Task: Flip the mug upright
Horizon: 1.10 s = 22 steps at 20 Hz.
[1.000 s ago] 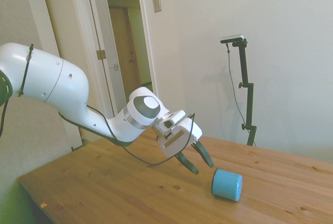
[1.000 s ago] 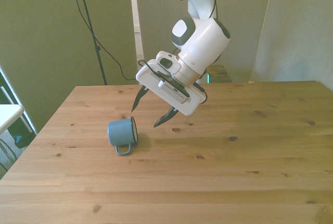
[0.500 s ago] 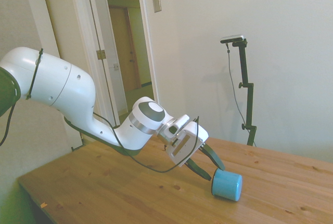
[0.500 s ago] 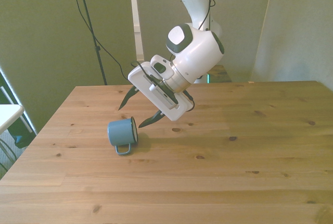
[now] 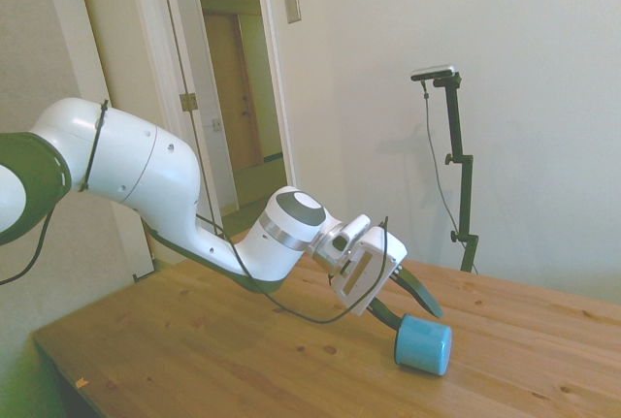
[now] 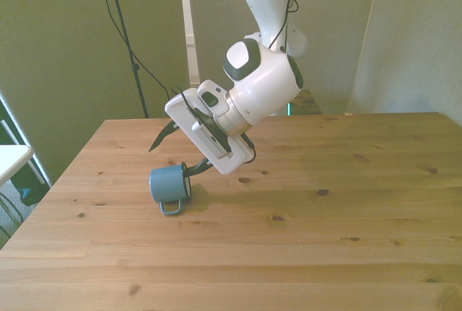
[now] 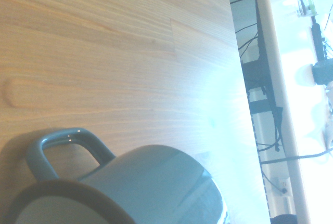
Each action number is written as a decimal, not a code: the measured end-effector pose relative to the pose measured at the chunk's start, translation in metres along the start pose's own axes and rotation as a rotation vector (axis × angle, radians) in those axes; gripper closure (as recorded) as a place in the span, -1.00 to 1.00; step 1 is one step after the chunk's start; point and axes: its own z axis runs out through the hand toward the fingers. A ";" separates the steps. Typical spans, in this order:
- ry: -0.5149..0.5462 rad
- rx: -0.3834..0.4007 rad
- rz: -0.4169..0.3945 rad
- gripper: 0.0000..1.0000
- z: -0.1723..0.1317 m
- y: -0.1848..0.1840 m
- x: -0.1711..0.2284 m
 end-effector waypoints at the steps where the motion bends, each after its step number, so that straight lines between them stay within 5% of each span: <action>1: 0.002 -0.003 -0.001 -1.00 0.001 -0.002 0.000; 14: 0.043 -0.040 0.007 -1.00 0.010 -0.007 -0.006; 15: 0.051 -0.042 0.007 1.00 0.010 -0.007 -0.007; 22: 0.099 -0.034 0.010 1.00 -0.001 -0.010 -0.005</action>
